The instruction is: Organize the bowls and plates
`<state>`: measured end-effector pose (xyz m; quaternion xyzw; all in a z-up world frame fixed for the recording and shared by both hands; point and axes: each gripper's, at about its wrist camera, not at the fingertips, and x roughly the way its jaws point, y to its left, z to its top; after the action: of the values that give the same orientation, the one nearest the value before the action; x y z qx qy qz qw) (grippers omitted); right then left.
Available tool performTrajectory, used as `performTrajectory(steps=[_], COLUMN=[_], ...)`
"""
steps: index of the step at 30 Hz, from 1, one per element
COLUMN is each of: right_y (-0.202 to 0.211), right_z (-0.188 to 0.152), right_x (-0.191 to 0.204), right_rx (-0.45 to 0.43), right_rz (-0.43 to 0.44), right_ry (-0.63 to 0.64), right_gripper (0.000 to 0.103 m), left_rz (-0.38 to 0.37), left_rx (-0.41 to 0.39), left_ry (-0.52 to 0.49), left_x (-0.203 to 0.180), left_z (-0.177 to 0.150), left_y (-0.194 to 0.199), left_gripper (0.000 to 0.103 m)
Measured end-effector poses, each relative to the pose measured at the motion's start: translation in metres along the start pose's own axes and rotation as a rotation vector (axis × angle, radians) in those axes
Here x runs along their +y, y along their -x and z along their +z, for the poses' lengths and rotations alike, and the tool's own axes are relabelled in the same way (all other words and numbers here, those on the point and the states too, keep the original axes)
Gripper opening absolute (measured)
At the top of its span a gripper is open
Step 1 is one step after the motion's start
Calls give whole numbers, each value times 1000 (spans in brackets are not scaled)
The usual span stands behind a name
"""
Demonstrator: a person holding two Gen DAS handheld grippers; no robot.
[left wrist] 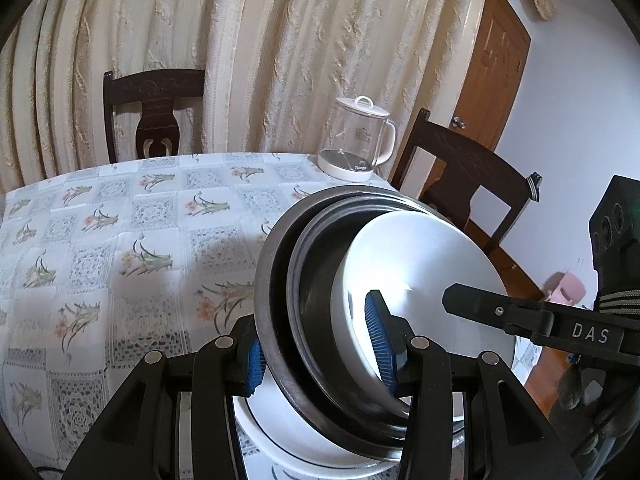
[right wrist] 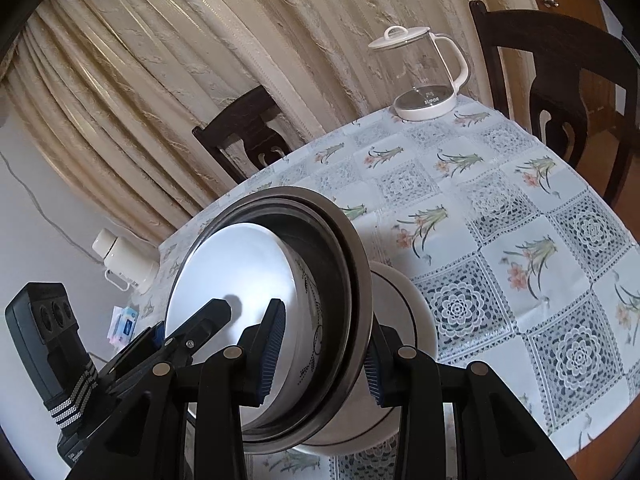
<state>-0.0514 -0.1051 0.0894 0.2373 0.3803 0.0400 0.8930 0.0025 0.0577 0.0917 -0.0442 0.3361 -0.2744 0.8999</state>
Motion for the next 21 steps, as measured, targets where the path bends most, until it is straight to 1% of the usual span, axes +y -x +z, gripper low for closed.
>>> performTrajectory(steps=[5, 12, 21], right_y=[1, -3, -19], right_z=[-6, -13, -19], right_x=[-5, -14, -22], right_rx=[7, 25, 61], right_rz=[2, -3, -2], right_ry=[-7, -24, -31], right_gripper=[39, 39, 39], left_rz=[1, 4, 18], left_rx=[9, 43, 75], left_ry=[0, 6, 21], left_x=[-4, -6, -2], left_z=[-9, -19, -28], left_y=[1, -8, -20], left_gripper=[46, 46, 46])
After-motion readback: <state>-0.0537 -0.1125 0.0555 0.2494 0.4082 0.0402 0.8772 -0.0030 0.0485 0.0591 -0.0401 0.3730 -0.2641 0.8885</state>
